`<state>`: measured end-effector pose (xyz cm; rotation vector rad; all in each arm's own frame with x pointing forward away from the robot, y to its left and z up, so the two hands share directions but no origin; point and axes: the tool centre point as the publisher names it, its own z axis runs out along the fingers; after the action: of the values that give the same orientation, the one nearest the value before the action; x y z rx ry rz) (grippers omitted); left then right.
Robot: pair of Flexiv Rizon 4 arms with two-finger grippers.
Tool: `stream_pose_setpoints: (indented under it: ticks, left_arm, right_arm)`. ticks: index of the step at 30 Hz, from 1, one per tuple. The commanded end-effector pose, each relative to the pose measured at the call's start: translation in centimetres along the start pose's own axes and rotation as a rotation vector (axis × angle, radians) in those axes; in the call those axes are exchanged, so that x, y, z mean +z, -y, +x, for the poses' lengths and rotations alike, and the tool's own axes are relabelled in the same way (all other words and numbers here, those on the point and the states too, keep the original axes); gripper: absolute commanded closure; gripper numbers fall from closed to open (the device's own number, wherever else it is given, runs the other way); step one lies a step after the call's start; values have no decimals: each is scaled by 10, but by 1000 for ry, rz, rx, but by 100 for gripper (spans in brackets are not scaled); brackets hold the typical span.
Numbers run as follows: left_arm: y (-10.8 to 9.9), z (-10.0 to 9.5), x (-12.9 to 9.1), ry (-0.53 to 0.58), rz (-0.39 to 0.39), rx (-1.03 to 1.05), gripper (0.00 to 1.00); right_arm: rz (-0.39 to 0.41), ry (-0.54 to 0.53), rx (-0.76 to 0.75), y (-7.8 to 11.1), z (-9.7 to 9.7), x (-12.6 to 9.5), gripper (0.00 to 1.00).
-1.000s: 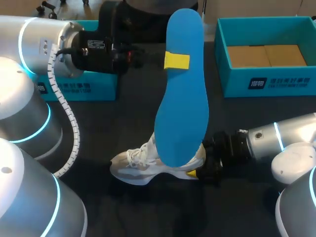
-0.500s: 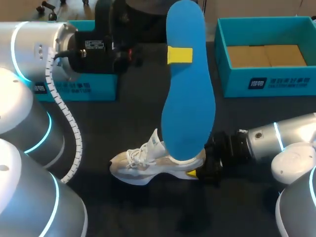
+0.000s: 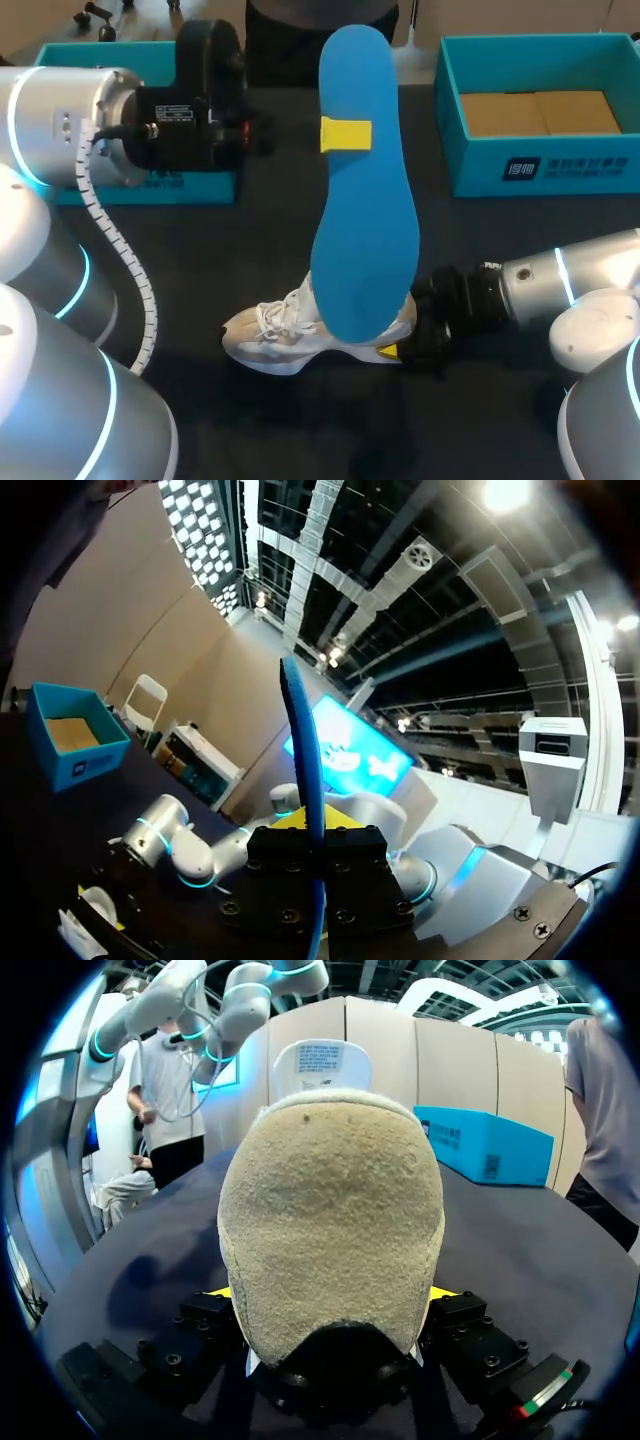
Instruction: Take the shoe out of the shoebox, open the shoe tongue, remove and reinsert the insole, then place the shoe into the shoebox
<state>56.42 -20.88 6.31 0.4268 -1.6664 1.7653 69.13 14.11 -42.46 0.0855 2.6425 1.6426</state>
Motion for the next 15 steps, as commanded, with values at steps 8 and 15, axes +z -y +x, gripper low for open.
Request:
stream_pose_setpoints:
  ticks: [8,15]
  left_arm:
    - [-5,6,4,10,40,1,100]
    - [-5,6,4,10,40,1,100]
  right_arm:
    - [3,1,0,2,-1,3,0]
    - [29,-23,3,-3,-6,-9,0]
